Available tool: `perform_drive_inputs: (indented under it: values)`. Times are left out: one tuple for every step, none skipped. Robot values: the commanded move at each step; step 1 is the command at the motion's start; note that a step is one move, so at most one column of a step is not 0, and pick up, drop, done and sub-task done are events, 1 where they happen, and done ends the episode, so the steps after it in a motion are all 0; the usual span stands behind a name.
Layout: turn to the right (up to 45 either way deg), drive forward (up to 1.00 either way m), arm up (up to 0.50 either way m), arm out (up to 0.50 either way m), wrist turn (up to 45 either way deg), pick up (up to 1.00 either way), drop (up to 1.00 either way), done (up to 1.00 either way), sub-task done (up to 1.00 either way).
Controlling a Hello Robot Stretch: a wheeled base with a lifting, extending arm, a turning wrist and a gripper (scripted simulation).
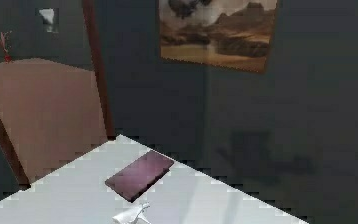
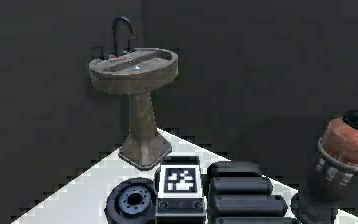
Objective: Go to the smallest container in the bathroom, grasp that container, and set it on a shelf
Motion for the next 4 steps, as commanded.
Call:
perform_drive_inputs:
  values:
    - [-30.0,0.00,0.00,0.00,0.0,0.00,0.00,0.00,0.00]
    - [0.0,1.00,0.00,0.00,0.0,0.00,0.00,0.00,0.00]
    - [0.0,1.00,0.00,0.00,0.0,0.00,0.00,0.00,0.00]
    - [0.0,0.45,0.00,0.00,0.0,0.00,0.00,0.00,0.00]
